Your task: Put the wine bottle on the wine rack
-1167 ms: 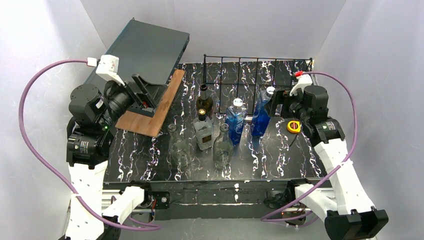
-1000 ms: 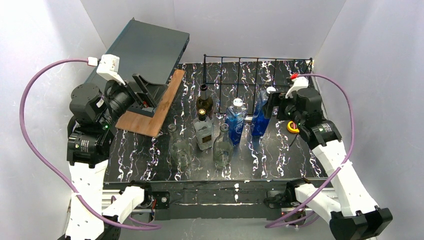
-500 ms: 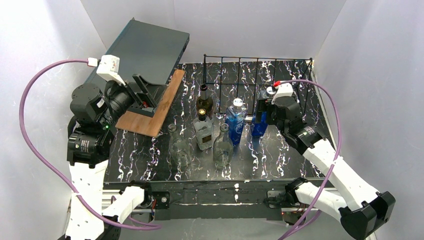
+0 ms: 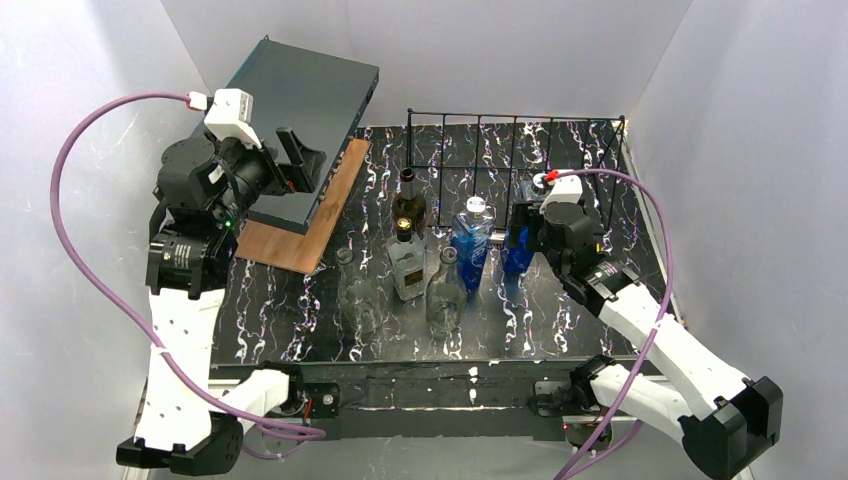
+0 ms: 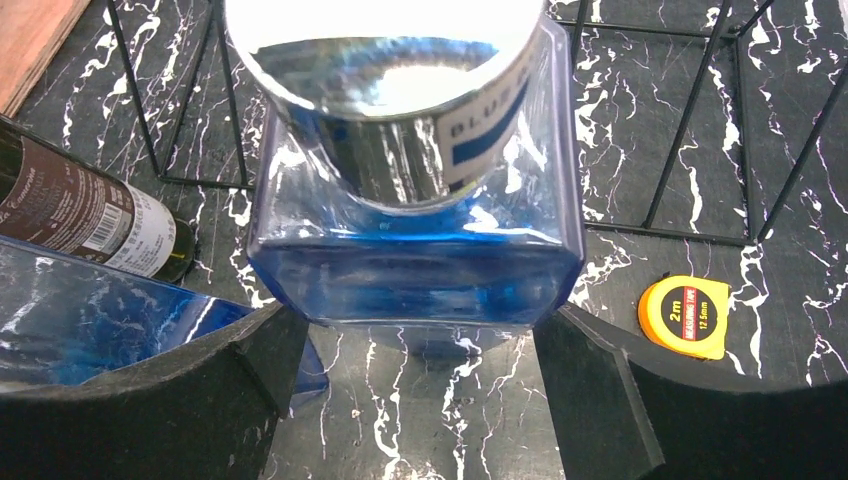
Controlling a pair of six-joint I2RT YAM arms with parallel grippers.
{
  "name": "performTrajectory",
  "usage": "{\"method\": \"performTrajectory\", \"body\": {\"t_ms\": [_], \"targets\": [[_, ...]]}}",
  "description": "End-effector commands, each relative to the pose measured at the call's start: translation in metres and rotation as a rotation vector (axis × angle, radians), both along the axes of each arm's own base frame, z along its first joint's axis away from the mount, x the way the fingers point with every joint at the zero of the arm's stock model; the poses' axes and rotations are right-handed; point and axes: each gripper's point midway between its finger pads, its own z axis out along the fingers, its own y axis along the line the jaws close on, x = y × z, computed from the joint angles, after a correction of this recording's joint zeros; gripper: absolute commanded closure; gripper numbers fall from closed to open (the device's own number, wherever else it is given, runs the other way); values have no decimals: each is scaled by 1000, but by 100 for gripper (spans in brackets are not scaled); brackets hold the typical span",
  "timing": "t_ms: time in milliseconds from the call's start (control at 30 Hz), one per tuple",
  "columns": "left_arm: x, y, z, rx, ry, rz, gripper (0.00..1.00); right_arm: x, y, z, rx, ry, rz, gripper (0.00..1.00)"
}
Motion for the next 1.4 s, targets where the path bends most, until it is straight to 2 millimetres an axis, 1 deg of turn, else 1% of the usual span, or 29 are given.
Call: {"method": "performTrajectory", "body": {"t_ms": [0,133,233,367,467,500,600,633,767,800,833,867,900,933,967,1000,1100,1167,1200,1367], "targets": [[7,9,34,53,-134,38,1,9,-2,19,43,-114,-38,11],[18,9,38,67,-168,38,1,12,-6,15,37,-126,-63,14],[21,11,41,88,-191,44,1,14,-6,16,35,-140,-67,15],[22,12,44,109,-211,50,1,16,-2,16,42,-143,-51,16],[21,9,40,106,-210,32,1,19,-2,11,33,-138,-60,17],[20,6,39,90,-206,14,1,19,-2,7,26,-131,-62,18],[15,-8,30,61,-202,-53,1,25,2,8,52,-152,-66,19],[14,-9,28,62,-202,-57,1,26,3,7,56,-153,-67,20],[7,-8,20,104,-207,-48,1,29,1,8,55,-158,-89,32],[6,-6,14,120,-203,-40,1,28,-4,13,46,-168,-105,43],[7,-5,9,130,-193,-30,1,27,-10,19,29,-182,-124,58],[6,-3,7,137,-186,-21,1,27,-13,29,11,-201,-124,75],[6,-5,5,132,-172,-20,1,27,-13,47,-7,-239,-101,91],[6,-12,4,120,-166,-49,1,29,-11,68,-44,-256,-73,99],[5,-17,4,113,-162,-73,1,33,-17,90,-94,-252,-90,99],[4,-19,4,113,-161,-77,1,36,-20,106,-111,-263,-100,99],[2,-21,4,116,-160,-86,1,44,-27,127,-140,-277,-124,99],[-1,-25,4,122,-164,-98,1,51,-34,134,-192,-268,-148,99],[-1,-25,4,126,-163,-98,1,53,-39,141,-204,-270,-170,99],[0,-25,1,136,-160,-88,1,67,-65,151,-266,-244,-283,99]]}}
